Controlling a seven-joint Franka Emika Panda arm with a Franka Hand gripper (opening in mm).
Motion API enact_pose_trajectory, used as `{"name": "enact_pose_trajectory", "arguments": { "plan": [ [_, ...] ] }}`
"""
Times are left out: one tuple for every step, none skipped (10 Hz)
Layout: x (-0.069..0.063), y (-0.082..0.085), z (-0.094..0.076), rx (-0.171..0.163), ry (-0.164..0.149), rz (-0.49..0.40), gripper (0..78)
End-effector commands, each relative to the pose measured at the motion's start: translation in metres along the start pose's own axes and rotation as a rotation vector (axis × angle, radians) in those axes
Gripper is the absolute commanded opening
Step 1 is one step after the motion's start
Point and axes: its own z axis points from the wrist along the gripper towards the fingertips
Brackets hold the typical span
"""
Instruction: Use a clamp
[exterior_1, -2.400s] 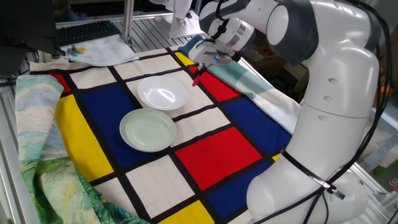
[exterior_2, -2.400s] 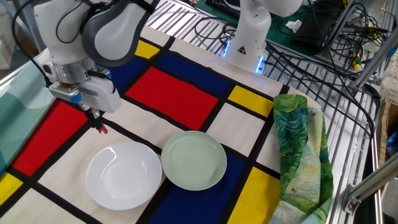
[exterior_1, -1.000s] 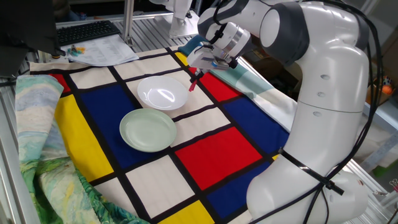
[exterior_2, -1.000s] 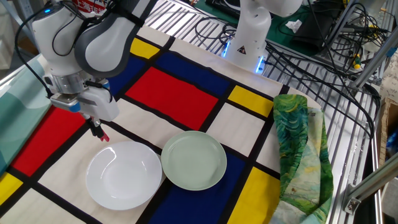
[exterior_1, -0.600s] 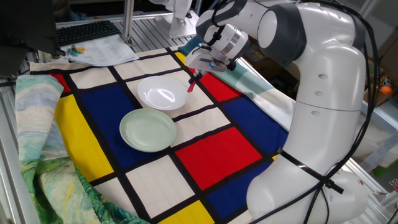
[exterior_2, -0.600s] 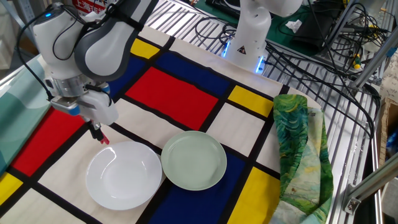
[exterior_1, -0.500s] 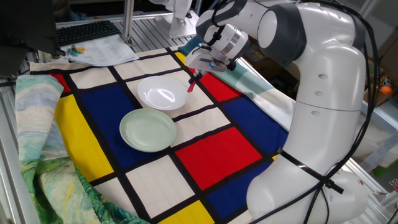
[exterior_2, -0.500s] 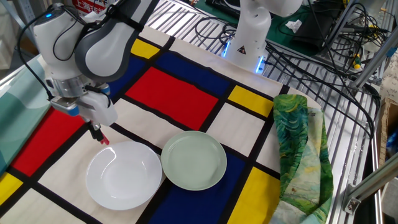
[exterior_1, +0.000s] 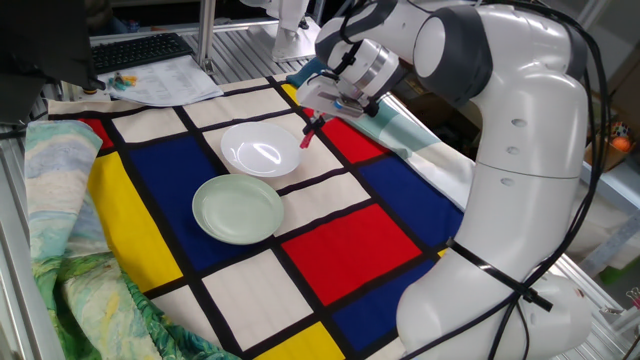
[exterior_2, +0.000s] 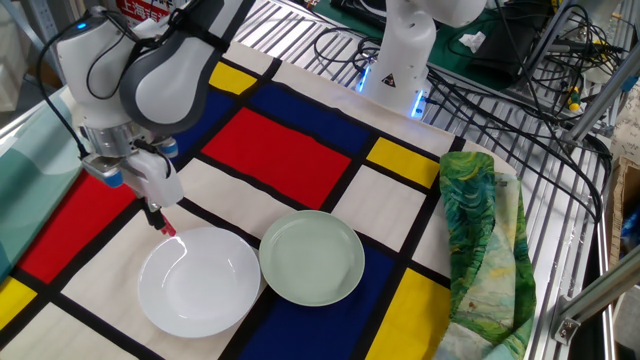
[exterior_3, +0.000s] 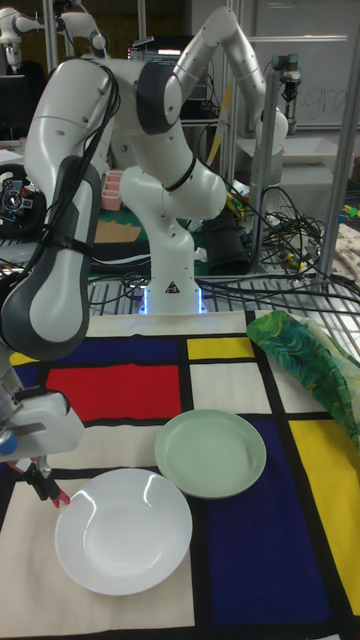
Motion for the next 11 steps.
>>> {"name": "enact_pose_trajectory", "arguments": {
  "plan": [
    [-0.0009, -0.0016, 0.0072, -0.005, -0.01, -0.004, 1.2],
    [-0.0007, -0.0021, 0.01, -0.011, -0.011, -0.003, 1.2],
    [-0.0007, -0.0023, 0.0108, -0.013, -0.012, -0.002, 1.2],
    [-0.0004, -0.0029, 0.0143, -0.016, -0.016, 0.0, 1.2],
    [-0.0003, -0.0033, 0.0158, -0.017, -0.017, 0.001, 1.2],
    [-0.0003, -0.0033, 0.0162, -0.017, -0.017, 0.003, 1.2],
    [-0.0002, -0.0034, 0.0168, -0.022, -0.021, 0.018, 1.2],
    [-0.0003, -0.003, 0.0169, -0.019, -0.021, 0.027, 1.2],
    [-0.0006, -0.0021, 0.017, -0.016, -0.019, 0.039, 1.2],
    [-0.0006, -0.002, 0.017, -0.017, -0.019, 0.052, 1.2],
    [-0.0007, -0.002, 0.0169, -0.014, -0.021, 0.06, 1.2]
  ]
}}
